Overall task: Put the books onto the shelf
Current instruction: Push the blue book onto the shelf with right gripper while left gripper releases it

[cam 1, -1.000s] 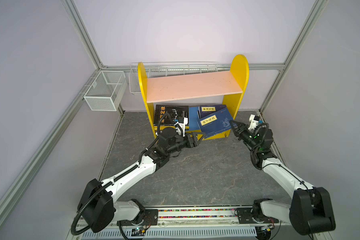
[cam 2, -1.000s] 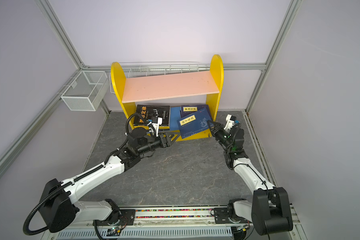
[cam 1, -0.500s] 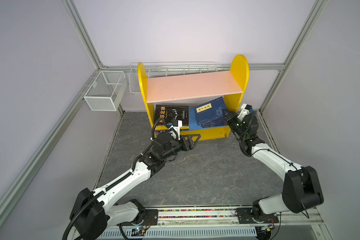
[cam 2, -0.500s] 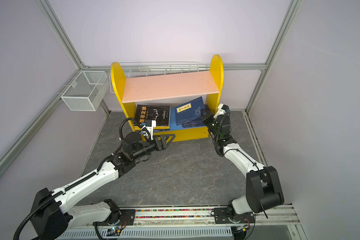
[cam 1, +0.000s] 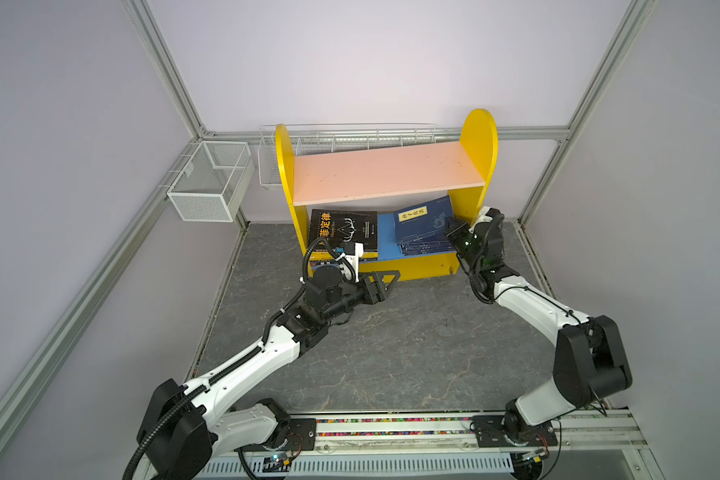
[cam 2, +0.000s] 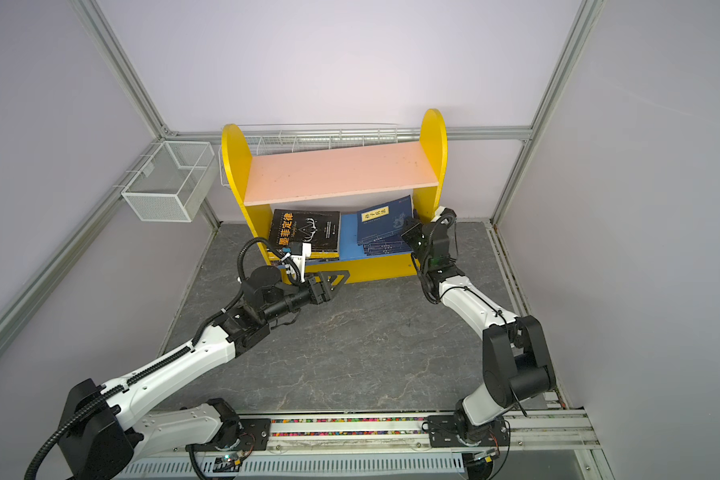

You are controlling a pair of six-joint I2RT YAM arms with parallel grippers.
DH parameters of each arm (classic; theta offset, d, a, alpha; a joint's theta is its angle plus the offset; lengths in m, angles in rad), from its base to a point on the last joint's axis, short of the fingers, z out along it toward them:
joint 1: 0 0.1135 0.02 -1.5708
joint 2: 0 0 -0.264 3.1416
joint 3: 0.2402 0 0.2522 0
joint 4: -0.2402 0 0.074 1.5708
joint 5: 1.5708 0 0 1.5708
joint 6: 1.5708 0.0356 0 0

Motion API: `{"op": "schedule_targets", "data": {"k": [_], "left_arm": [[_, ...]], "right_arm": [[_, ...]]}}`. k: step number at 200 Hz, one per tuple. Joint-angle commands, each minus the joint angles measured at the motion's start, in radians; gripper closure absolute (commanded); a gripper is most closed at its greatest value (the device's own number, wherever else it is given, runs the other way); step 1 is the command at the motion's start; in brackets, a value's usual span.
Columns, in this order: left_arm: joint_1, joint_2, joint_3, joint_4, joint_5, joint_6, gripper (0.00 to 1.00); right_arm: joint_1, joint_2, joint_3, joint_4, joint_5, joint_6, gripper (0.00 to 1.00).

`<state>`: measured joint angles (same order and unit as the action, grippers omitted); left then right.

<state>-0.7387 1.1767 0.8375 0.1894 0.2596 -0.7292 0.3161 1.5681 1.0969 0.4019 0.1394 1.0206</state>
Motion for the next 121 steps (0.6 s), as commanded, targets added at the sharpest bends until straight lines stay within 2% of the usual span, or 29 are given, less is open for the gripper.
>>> {"op": "schedule_targets", "data": {"k": [1,19,39,82,121], "left_arm": [[0.001,0.012,-0.008,0.027,0.013,-0.009,0.28],[0.001,0.022,-0.007,0.033,0.014,-0.018,0.28],[0.001,0.031,-0.006,0.039,0.02,-0.028,0.28],[0.001,0.056,0.002,0.05,0.019,-0.048,0.28],[-0.001,0.066,0.012,0.056,0.022,-0.055,0.29]], "right_arm": [[0.001,0.012,0.058,-0.13,0.077,-0.008,0.47],[0.001,0.017,0.075,-0.192,0.098,0.005,0.3],[0.0,0.011,0.085,-0.248,0.118,0.025,0.2],[-0.001,0.024,0.17,-0.476,0.122,0.063,0.11],[-0.011,0.033,0.2,-0.59,0.129,0.055,0.11]]}}
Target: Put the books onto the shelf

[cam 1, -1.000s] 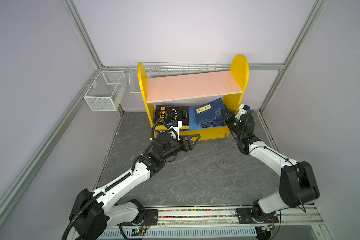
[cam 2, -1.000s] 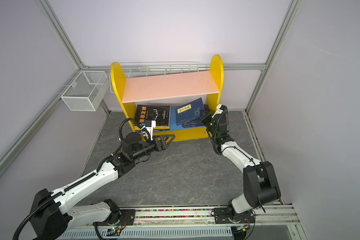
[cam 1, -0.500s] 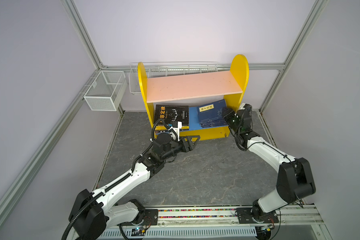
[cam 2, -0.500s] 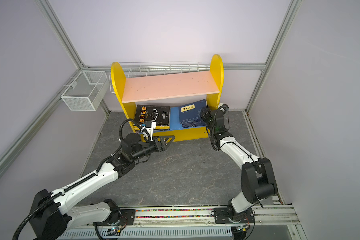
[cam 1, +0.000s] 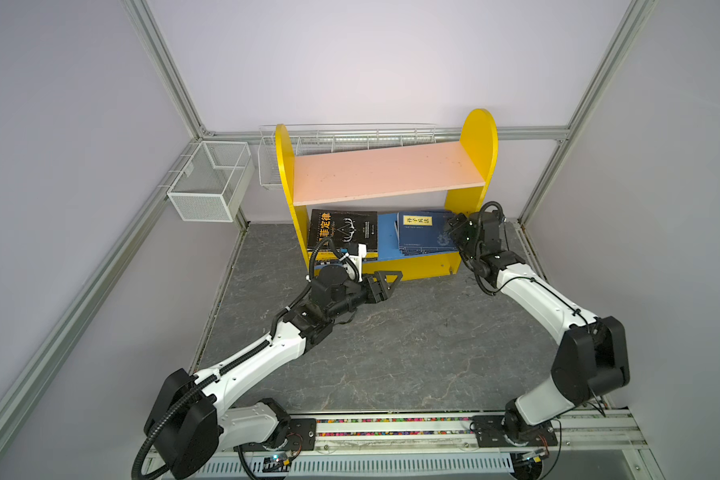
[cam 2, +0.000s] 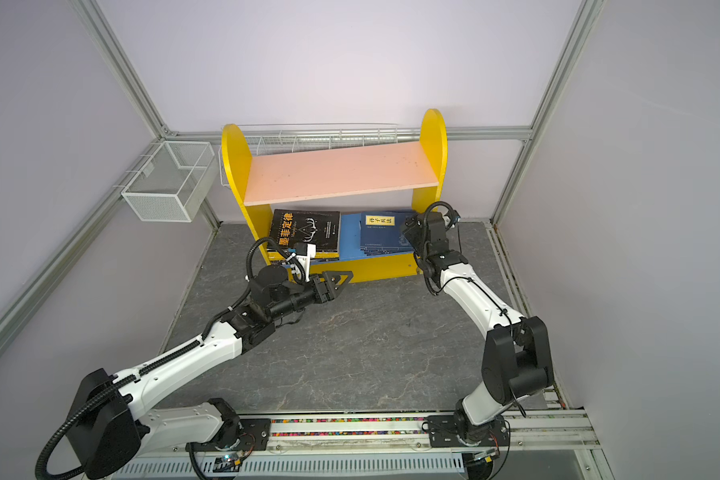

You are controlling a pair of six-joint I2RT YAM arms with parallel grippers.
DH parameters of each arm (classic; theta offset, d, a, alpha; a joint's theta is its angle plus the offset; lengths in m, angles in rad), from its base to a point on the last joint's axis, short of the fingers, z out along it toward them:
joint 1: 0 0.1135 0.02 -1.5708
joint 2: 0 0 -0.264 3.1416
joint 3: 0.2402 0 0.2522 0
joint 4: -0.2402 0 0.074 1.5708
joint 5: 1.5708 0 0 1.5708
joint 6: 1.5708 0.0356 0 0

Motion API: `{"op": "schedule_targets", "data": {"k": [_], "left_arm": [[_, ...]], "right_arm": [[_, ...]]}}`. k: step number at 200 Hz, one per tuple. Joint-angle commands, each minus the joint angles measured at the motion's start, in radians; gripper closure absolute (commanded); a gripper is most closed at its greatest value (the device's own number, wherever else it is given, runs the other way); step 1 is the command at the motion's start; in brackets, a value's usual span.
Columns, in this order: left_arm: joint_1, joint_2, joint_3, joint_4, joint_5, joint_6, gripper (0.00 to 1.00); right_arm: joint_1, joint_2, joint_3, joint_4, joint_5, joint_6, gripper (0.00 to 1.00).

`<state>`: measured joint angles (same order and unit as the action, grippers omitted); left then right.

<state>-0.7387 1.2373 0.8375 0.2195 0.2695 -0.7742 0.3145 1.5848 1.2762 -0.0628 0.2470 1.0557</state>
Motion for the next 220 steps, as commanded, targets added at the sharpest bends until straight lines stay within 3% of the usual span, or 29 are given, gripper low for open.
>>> {"op": "schedule_targets", "data": {"k": [1,36,63,76,95,115,130,220], "left_arm": [[-0.001,0.005,0.011,0.026,0.012,-0.01,0.28],[-0.001,0.003,0.015,0.015,0.009,-0.002,0.29],[0.0,0.007,0.017,-0.037,-0.05,-0.001,0.28],[0.0,0.015,0.018,-0.093,-0.124,-0.004,0.28],[-0.001,0.033,0.028,-0.187,-0.232,-0.009,0.27],[-0.001,0.046,0.011,-0.206,-0.28,-0.039,0.27],[-0.001,0.05,-0.002,-0.196,-0.292,-0.062,0.27],[-0.002,0.001,-0.025,-0.222,-0.308,-0.065,0.27]], "right_arm": [[-0.011,0.017,0.021,-0.129,0.021,0.018,0.11],[-0.015,-0.033,-0.017,-0.155,-0.007,-0.057,0.14],[0.005,-0.132,-0.074,-0.214,-0.054,-0.184,0.25],[0.024,-0.177,-0.11,-0.24,-0.07,-0.241,0.33],[0.048,-0.198,-0.135,-0.305,-0.107,-0.29,0.56],[0.07,-0.178,-0.134,-0.341,-0.165,-0.317,0.82],[0.092,-0.143,-0.115,-0.363,-0.18,-0.329,0.91],[0.113,0.106,0.101,-0.385,-0.185,-0.354,0.94]]}}
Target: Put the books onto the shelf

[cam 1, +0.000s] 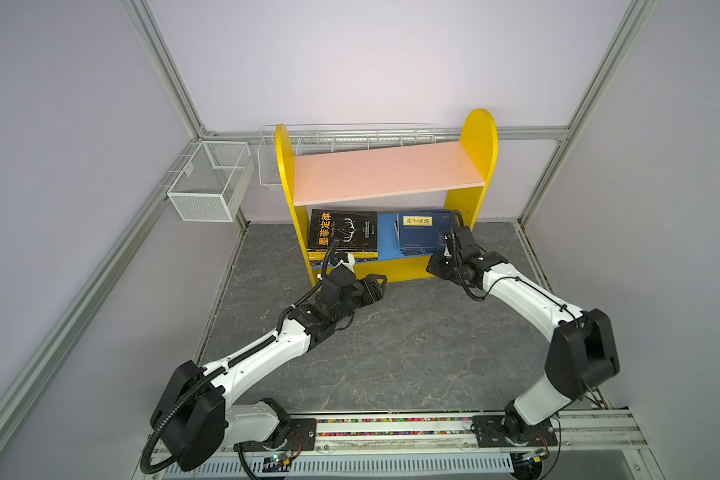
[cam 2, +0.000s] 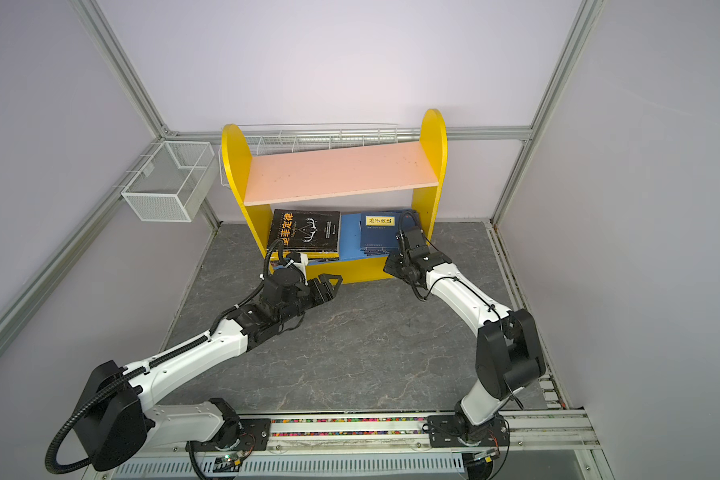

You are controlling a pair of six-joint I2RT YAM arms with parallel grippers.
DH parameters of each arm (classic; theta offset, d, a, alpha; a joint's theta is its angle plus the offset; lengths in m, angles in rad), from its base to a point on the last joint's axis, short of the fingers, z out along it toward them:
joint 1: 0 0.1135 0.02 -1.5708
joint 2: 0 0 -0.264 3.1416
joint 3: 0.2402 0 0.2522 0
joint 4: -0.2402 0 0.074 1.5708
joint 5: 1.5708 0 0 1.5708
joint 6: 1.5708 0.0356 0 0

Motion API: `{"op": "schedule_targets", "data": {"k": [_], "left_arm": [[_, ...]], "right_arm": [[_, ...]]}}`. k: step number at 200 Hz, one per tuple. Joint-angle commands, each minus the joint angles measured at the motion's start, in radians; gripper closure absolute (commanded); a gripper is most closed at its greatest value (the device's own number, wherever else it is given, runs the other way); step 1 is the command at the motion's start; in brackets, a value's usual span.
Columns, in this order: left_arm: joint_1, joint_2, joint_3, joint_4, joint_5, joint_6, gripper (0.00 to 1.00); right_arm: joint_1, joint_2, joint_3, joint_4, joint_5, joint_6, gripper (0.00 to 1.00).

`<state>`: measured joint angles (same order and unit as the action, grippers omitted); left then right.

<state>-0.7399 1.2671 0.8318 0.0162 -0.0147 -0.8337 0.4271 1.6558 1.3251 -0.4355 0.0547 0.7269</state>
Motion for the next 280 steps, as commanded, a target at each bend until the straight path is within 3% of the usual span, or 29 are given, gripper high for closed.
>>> {"op": "schedule_targets", "data": {"k": [1,81,161,213,280], "left_arm": [[0.0,-0.029,-0.02,-0.018,-0.024,-0.006,0.27],[-0.001,-0.049,-0.024,-0.048,-0.039,0.011,0.27],[0.0,-0.03,-0.023,-0.036,-0.032,0.011,0.27],[-0.002,-0.02,-0.026,-0.016,-0.029,0.003,0.27],[-0.007,-0.024,-0.028,-0.019,-0.027,0.003,0.27]], "right_arm": [[0.0,0.037,0.053,-0.012,0.009,-0.025,0.94],[-0.086,0.107,0.183,-0.023,0.066,-0.028,0.94],[-0.118,0.081,0.139,0.027,0.014,-0.019,0.94],[-0.033,0.027,0.077,0.053,-0.034,-0.036,0.94],[0.042,0.12,0.155,0.092,-0.093,-0.009,0.94]]}}
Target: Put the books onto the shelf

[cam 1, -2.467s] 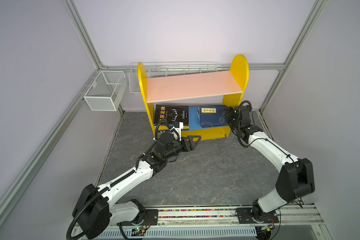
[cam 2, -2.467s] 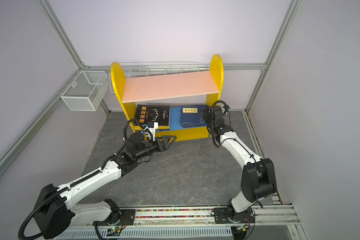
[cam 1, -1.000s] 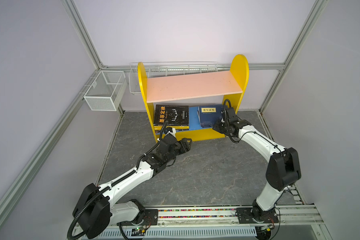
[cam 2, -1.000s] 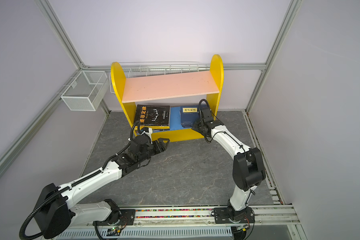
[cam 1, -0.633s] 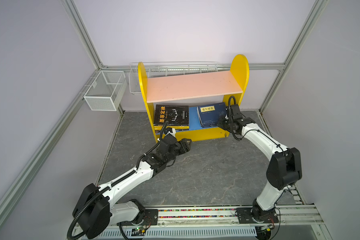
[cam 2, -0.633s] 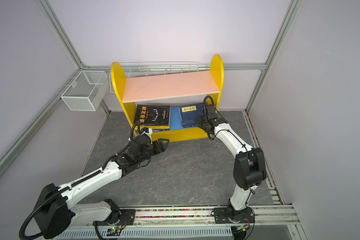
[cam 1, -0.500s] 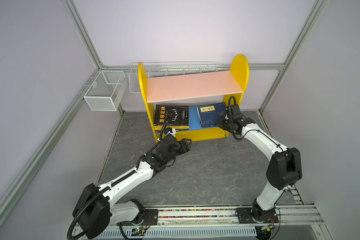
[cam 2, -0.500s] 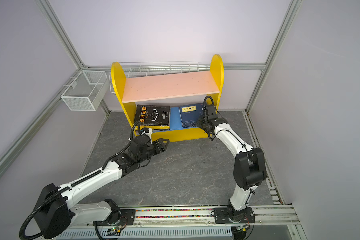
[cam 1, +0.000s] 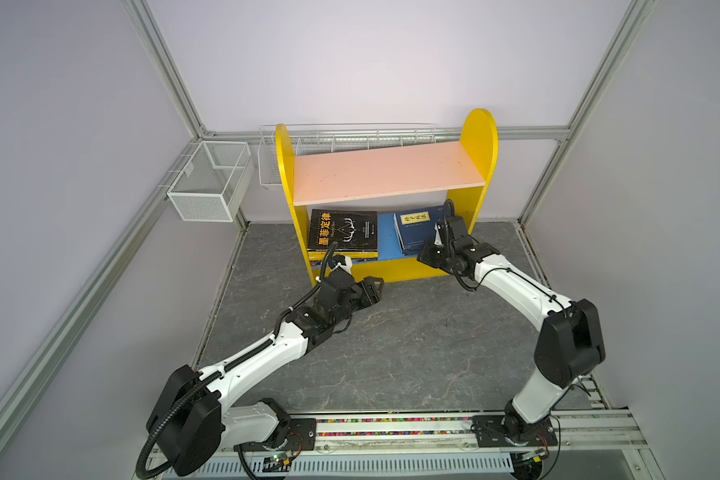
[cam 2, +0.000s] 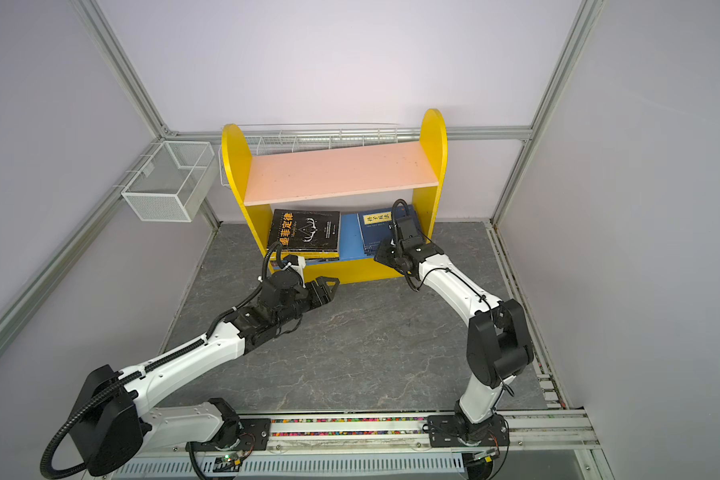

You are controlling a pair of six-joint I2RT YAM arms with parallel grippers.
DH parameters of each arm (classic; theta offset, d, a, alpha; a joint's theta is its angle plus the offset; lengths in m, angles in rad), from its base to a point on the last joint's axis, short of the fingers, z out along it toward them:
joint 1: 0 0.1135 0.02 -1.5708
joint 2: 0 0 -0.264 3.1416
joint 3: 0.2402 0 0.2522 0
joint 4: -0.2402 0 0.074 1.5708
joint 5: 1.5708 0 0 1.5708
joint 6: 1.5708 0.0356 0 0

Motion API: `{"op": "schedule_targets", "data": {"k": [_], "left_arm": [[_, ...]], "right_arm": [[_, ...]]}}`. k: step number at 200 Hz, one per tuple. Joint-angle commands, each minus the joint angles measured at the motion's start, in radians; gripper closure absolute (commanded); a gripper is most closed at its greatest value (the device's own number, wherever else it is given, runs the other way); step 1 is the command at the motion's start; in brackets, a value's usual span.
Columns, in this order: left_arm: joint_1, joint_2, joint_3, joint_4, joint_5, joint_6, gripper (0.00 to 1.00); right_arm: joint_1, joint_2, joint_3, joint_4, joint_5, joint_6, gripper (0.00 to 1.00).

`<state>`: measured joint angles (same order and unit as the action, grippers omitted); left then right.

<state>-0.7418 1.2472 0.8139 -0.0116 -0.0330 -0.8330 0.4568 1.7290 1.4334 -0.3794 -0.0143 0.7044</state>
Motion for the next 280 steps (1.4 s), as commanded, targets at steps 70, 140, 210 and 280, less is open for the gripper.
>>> {"op": "schedule_targets", "data": {"k": [70,140,210,280], "left_arm": [[-0.005,-0.045,-0.036,-0.002,-0.021,0.006,0.27],[-0.005,-0.03,-0.042,0.02,-0.01,0.002,0.27],[-0.008,0.034,0.072,0.006,0.006,0.053,0.27],[-0.038,0.333,0.473,-0.088,-0.021,0.108,0.38]], "right_arm": [[0.011,0.095,0.136,0.014,0.033,0.007,0.94],[0.053,0.026,0.14,0.056,0.007,-0.086,0.94],[0.067,-0.082,0.075,0.056,0.082,-0.131,0.94],[-0.041,-0.44,-0.308,0.008,0.139,-0.113,0.94]]}}
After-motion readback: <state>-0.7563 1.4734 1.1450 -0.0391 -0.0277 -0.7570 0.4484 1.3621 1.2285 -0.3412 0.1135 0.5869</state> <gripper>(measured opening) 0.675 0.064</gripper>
